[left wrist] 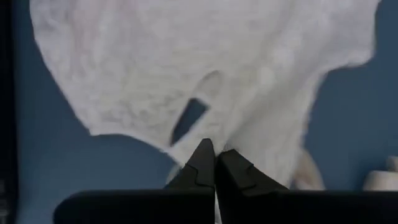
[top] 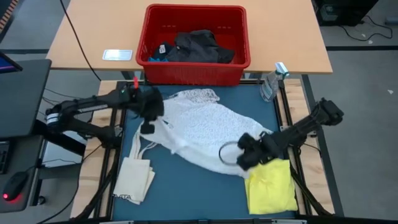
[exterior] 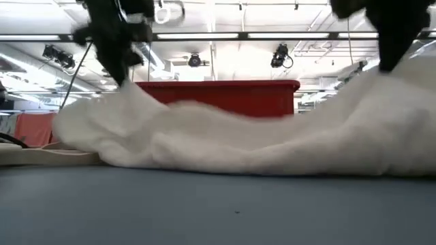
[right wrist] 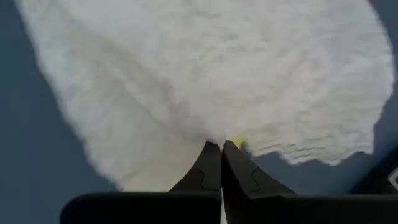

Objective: Fold laundry
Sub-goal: Fold the white cloth

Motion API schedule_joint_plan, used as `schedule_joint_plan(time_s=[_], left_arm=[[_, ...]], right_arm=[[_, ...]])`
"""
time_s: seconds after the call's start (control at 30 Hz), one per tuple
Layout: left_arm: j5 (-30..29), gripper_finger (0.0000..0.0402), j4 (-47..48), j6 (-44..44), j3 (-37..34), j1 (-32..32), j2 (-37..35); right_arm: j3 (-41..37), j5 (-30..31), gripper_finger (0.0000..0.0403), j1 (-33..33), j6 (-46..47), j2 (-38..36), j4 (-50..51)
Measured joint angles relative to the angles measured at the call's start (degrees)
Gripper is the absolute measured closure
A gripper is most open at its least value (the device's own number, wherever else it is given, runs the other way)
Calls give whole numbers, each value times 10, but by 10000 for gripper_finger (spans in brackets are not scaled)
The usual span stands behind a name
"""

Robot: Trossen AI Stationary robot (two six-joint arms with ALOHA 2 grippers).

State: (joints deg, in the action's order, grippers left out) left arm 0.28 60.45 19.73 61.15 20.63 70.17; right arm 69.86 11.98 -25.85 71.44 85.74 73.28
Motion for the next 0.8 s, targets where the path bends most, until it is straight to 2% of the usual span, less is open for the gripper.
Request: schedule_joint_plan(time_s=[0.2,0.33,0.43,0.53,0.63,0.7,0.77,0.8], left_arm=[[9,401,-89,57,-24,121,92],[10,388,-145,53,-24,163,142],[10,357,-130,50,-24,172,154],[11,318,-118,36,-24,171,143],[11,281,-98,21,-15,171,125],[11,262,-81,5,-3,171,113],[44,250,-66,-9,10,167,99],[81,247,-64,-16,12,165,92]], right_arm=[[-160,-57,402,101,-27,-62,-131],[-224,-93,386,139,4,-78,-170],[-230,-147,343,151,9,-90,-186],[-205,-156,295,141,30,-105,-184],[-170,-132,263,131,73,-121,-188],[-147,-107,255,127,98,-127,-204],[-133,-81,254,121,106,-128,-254],[-133,-73,256,117,105,-124,-288]])
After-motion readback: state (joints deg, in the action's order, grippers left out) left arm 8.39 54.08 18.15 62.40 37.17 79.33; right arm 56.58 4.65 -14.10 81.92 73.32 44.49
